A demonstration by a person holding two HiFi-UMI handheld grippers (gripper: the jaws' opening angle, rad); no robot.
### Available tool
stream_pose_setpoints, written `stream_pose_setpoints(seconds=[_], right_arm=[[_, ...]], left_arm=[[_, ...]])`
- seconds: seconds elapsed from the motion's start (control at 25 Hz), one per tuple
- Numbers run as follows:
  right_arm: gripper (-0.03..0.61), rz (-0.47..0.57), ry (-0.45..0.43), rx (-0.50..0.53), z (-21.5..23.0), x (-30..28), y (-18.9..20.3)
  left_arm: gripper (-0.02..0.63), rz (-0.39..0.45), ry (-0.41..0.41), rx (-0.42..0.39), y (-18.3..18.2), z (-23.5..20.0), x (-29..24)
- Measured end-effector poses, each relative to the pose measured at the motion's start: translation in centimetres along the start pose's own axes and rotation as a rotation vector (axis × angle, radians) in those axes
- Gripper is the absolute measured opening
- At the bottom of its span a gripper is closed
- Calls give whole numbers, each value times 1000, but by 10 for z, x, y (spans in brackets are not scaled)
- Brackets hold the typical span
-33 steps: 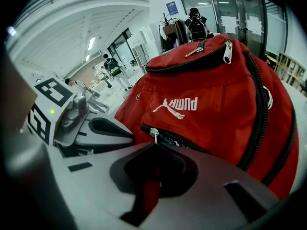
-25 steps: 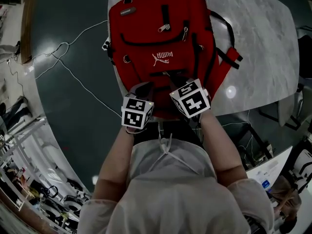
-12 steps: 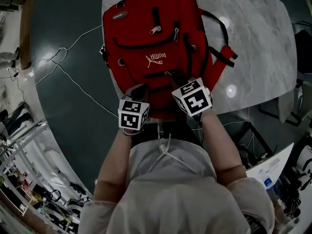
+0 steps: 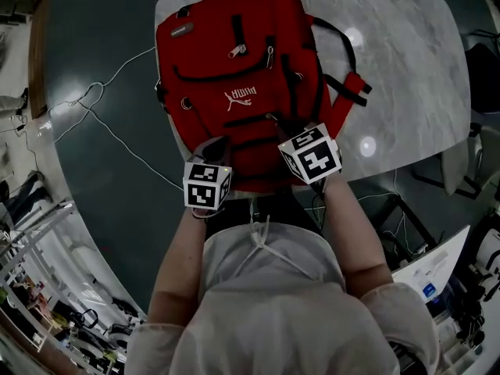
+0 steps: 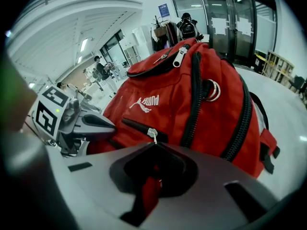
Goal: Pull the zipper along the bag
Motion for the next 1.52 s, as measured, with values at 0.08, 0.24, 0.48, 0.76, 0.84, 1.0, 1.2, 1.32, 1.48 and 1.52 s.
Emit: stream_pose_setpoints(seconds=[0.08, 0.24, 0.48, 0.76, 0.84, 1.0, 1.2, 1.32, 1.48, 1.52], right_arm=[[26, 2, 5, -9, 4, 2, 1], [26, -2, 17, -24, 12, 5, 4], [26, 0, 16, -60, 18, 2, 5], [28, 18, 9, -69, 18, -3, 7], [28, 43, 11, -81, 17, 0, 7], [29, 89, 49, -90, 17, 9, 6], [29, 138, 53, -98, 12, 22, 4], [29, 191, 41, -119, 6, 37, -2], [29, 321, 96, -103, 3, 64, -23], [29, 356, 103, -104, 1, 71, -29]], left_arm=[[18, 0, -3, 0, 0, 0, 0], [18, 0, -10, -2, -1, 1, 0], [18, -2, -22, -2, -1, -1, 0], [18, 4, -29, -8, -1, 0, -1], [18, 7, -29, -10, -1, -1, -1], [18, -14, -37, -23, -1, 1, -1], [20, -6, -55, -69, -8, 5, 7], [20, 65, -80, -81, -17, 15, 20], [18, 200, -90, -100, -44, 33, 41], [18, 236, -87, -107, -52, 38, 48]])
Point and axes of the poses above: the fingertips, and each gripper's own axes: x backward along the fingers, z to its right, y out of its underside, the point moved 3 cm from there along x, backward along the fingers, and after that the axes turned 5 degrees about y, right-handed, at the moved point
